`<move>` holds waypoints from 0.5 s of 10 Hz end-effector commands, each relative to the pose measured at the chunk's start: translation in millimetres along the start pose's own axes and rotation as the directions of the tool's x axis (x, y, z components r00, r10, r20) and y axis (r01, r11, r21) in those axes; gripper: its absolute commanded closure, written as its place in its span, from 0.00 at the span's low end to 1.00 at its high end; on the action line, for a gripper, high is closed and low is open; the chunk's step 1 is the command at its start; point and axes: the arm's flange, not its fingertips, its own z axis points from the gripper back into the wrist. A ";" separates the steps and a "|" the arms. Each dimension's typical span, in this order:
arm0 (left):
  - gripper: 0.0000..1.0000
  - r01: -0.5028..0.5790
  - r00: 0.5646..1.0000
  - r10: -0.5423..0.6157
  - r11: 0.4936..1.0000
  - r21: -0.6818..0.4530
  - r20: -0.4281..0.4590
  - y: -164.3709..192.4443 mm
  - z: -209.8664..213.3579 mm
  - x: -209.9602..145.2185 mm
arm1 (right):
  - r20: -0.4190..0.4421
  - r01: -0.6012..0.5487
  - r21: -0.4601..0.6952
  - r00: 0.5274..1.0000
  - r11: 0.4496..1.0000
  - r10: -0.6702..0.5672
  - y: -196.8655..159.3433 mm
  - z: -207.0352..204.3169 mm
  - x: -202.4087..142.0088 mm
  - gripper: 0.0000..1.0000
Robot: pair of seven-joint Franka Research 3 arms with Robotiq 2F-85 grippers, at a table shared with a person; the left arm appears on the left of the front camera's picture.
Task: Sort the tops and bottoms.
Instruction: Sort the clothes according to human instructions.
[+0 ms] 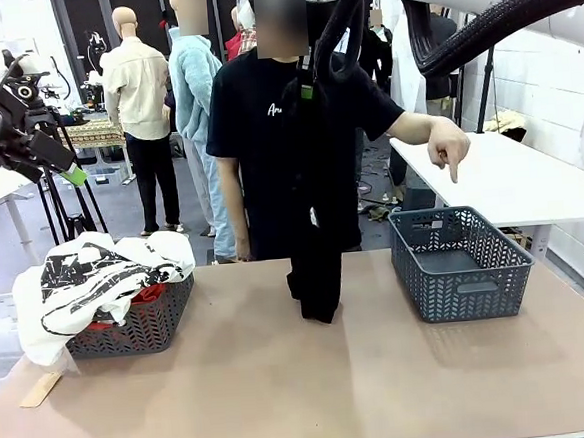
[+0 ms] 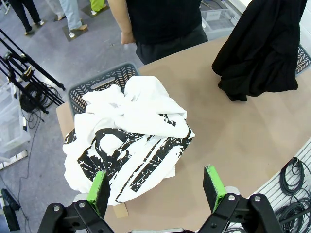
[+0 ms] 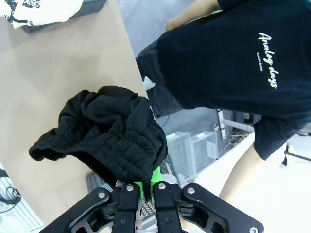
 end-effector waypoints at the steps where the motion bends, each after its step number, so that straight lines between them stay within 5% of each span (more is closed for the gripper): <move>1: 0.00 -0.003 1.000 0.003 1.000 0.013 0.008 0.4 -0.1 -0.6 | 0.016 0.019 -0.011 1.000 1.000 -0.019 2.0 1.1 -0.5 1.00; 5: 0.00 -0.003 1.000 0.003 1.000 0.013 0.008 0.4 -0.1 -0.6 | 0.016 0.019 -0.011 1.000 1.000 -0.019 2.0 1.1 -0.5 1.00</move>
